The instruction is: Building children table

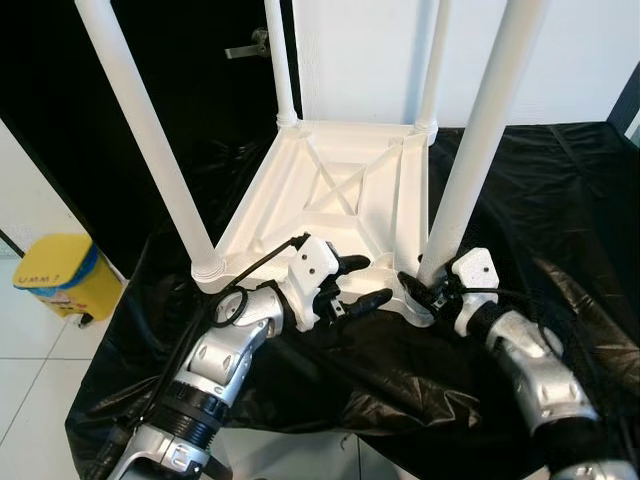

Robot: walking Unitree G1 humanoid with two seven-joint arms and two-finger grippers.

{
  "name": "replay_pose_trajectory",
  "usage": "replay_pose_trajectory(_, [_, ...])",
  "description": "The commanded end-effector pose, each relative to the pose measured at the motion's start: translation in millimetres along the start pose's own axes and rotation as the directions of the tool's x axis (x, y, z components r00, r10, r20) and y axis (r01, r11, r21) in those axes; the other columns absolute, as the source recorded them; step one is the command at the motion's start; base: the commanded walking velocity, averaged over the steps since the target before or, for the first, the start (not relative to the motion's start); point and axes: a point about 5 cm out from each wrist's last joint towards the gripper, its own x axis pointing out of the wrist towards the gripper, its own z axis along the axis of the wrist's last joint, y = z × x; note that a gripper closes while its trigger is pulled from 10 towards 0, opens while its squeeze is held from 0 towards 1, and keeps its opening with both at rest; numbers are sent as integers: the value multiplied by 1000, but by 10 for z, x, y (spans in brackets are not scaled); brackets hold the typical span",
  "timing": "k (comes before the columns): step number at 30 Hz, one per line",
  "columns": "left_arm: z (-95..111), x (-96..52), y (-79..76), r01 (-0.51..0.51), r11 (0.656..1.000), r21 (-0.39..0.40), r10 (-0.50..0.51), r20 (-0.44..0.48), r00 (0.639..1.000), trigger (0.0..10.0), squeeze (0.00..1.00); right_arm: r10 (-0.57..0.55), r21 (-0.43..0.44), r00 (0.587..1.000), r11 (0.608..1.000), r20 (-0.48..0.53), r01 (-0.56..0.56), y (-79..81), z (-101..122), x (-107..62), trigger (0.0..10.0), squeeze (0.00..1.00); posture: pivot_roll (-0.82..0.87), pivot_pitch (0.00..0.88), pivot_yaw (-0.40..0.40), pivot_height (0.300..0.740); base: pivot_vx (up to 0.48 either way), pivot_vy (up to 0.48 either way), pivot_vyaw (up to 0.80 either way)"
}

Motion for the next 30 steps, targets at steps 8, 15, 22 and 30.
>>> replay_pose_trajectory(8, [-76, 51, 26, -37, 999, -28, 37, 13, 999, 10000, 0, -341, 40, 934, 937, -109, 347, 63, -238, -92, 0, 0, -192, 0, 61, 740, 0, 0, 0])
replay_pose_trajectory(15, [-117, 34, 65, -106, 994, -25, 107, 13, 994, 10000, 0, -434, 62, 892, 894, -125, 444, 261, -226, -55, 0, 0, -189, 0, 61, 740, 0, 0, 0])
replay_pose_trajectory(22, [-144, 29, 59, -131, 991, -22, 132, 12, 991, 10000, 0, -413, 70, 903, 904, -116, 422, 302, -183, -33, 10000, 0, -185, 0, 45, 740, 0, 0, 0])
replay_pose_trajectory(30, [-162, -8, 111, -169, 985, -26, 169, 10, 986, 10000, 0, -426, 42, 901, 902, -79, 430, 217, -123, -14, 10000, 0, -177, 0, 39, 740, 0, 0, 0])
